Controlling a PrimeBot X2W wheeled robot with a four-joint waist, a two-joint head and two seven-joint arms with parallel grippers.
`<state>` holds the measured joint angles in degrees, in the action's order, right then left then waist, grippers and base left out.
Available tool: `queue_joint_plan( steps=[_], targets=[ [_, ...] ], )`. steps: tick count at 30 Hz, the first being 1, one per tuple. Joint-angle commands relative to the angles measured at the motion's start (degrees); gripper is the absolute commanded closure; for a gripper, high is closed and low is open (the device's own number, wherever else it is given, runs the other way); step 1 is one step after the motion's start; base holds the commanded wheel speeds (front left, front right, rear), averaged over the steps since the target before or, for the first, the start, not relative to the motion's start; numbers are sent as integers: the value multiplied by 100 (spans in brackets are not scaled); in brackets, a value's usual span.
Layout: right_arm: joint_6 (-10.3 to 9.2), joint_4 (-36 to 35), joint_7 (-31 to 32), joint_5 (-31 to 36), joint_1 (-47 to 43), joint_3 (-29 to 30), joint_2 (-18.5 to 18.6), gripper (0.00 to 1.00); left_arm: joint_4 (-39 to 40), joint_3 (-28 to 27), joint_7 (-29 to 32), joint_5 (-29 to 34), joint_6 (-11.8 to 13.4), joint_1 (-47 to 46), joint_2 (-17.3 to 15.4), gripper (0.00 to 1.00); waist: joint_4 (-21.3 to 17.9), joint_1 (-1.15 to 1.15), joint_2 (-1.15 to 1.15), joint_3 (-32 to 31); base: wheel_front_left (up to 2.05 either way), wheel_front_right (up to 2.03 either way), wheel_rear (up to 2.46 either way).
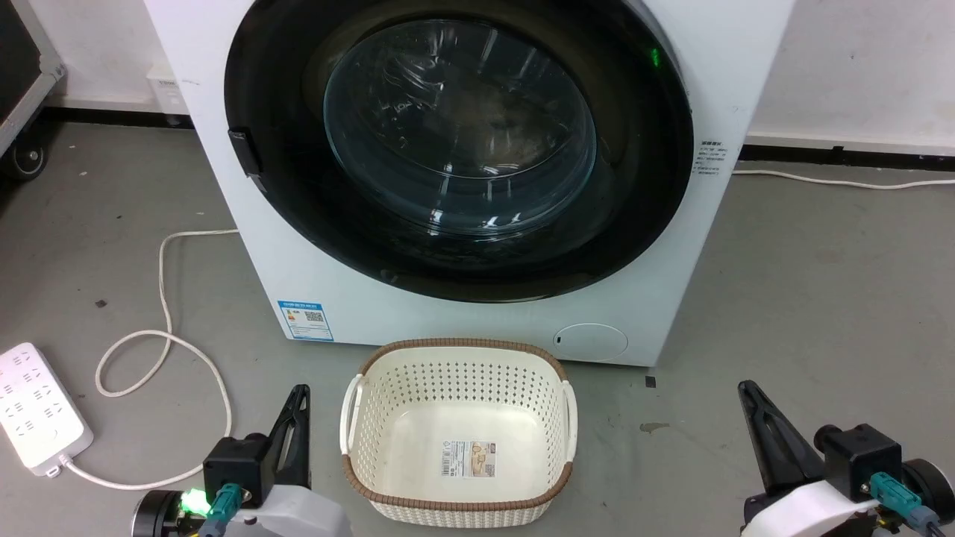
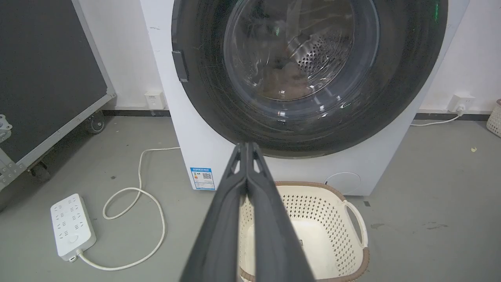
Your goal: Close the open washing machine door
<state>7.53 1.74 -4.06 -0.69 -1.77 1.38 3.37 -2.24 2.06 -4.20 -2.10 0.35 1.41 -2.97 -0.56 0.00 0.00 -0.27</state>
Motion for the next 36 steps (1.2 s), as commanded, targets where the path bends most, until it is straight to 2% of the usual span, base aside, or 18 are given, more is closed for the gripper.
queue_joint_plan(
  steps=[1, 36],
  targets=[
    [-3, -47, 28, 30, 85, -20, -33, 100, 36, -31, 44, 44, -14, -72, 4, 100, 3, 0, 0, 1, 0, 0, 0],
    [-4, -174, 406, 69, 177, -138, -49, 100, 224, -206, 420, 210, -35, -141, 9, 100, 56, 0, 0, 27, 0, 0, 0]
  ],
)
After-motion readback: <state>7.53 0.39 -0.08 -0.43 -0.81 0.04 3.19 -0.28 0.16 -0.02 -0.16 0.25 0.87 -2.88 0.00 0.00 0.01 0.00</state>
